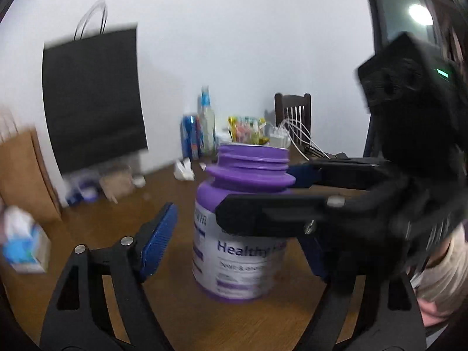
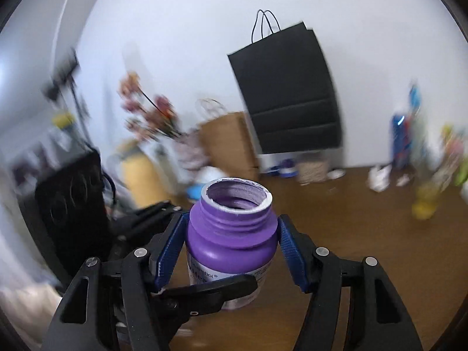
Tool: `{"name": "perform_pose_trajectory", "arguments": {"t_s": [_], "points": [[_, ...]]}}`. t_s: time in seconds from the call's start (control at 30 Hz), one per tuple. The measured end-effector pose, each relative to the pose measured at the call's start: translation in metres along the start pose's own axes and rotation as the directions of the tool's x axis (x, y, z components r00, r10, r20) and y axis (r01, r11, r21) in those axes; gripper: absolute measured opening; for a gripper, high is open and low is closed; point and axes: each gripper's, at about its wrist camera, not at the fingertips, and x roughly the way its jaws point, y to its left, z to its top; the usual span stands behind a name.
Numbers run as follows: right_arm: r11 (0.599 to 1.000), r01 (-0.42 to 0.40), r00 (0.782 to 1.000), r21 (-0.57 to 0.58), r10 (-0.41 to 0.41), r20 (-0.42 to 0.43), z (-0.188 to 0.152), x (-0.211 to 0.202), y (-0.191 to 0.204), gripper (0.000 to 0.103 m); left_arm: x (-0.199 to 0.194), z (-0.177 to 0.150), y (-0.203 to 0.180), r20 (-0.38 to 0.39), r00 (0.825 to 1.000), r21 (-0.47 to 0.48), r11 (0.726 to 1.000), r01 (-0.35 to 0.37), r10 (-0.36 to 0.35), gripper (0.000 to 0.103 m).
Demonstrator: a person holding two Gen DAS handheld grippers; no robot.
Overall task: Flip cup upright
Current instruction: 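Grasp the bottle cap-up with the right gripper while the left gripper opens, then lower the bottle cap-up onto the table and open the right gripper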
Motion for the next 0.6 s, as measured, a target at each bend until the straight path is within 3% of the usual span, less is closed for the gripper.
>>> {"name": "perform_pose_trajectory", "arguments": {"t_s": [0.1,0.2,0.3,0.37,0.4,0.47,0.6], "points": [[0.997,0.050,0.998,-0.054,-0.051,-0.025,-0.013,0.012,0.007,0.068,0.006,-0.016,0.002,-0.016,1.000,-0.024,1.000,-0.015,0.015,0.077],[1.000,-0.004,1.000,-0.021,0.004,-0.016,-0.019,0.010,0.007,0.068,-0.005,-0.019,0.003,0.000,1.000,-0.058,0.998,-0.006,0.006,0.077],[0.995,0.067,0.998,-0.073,-0.067,0.013,-0.025,0.003,0.017,0.068,-0.018,-0.028,-0.011,0.011,0.998,-0.074,0.996,-0.053,0.054,0.077],[0.991,0.083,0.997,-0.105,-0.082,0.014,-0.033,-0.001,0.028,0.068,-0.023,-0.049,-0.034,0.010,0.990,-0.001,0.990,-0.140,0.140,0.079],[0.992,0.067,0.998,-0.108,-0.067,0.003,-0.038,-0.002,0.032,0.068,-0.022,-0.058,-0.041,-0.001,0.983,0.031,0.983,-0.183,0.183,0.080],[0.990,0.063,0.998,-0.123,-0.066,-0.021,-0.049,-0.001,0.039,0.068,-0.015,-0.079,-0.046,-0.054,0.980,0.062,0.980,-0.188,0.191,0.080],[0.993,0.056,0.995,-0.106,-0.065,-0.075,-0.068,0.010,0.040,0.068,-0.019,-0.102,-0.035,-0.112,0.976,-0.035,0.981,-0.189,0.184,0.080]]}}
